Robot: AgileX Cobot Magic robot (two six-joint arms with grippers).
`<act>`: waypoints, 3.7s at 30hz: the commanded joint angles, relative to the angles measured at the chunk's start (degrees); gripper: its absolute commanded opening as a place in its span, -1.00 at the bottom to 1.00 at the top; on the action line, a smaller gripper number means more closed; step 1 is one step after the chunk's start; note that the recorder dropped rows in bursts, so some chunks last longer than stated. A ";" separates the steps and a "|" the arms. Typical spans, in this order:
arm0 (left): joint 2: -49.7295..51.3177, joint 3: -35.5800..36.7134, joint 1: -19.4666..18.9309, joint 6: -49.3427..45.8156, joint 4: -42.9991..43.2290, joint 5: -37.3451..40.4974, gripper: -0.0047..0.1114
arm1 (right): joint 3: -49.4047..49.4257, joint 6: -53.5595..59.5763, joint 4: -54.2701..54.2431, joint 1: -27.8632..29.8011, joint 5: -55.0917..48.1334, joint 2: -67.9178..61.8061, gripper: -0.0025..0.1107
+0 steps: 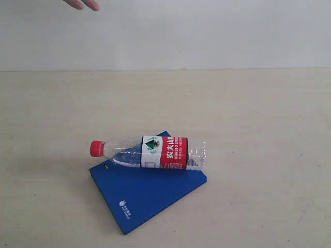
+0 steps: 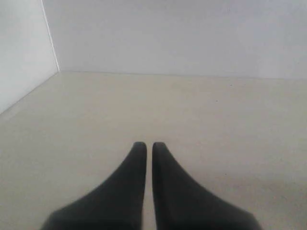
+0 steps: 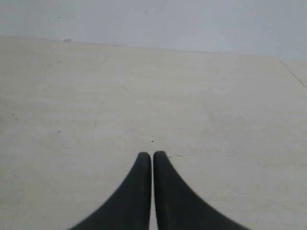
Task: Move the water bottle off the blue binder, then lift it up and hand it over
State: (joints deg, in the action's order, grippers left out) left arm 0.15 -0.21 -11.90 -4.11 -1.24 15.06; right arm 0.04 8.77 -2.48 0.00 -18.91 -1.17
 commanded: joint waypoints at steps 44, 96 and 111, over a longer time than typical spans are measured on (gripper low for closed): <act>-0.15 0.21 0.43 -0.04 0.12 -0.50 -0.84 | -45.82 99.37 -63.05 -0.03 -47.10 -73.81 -0.96; -0.15 0.21 0.43 -0.19 0.12 -0.50 -0.84 | -87.62 78.73 -28.96 -35.99 -23.69 -123.16 0.04; -0.15 0.21 0.43 -0.19 0.12 -0.50 -0.84 | -87.62 70.91 -27.52 -35.63 -22.93 -123.53 -0.96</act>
State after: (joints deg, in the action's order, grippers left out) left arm 0.15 -0.21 -11.90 -4.11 -1.24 15.06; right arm -88.82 80.72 -31.81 -35.99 -43.72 -123.69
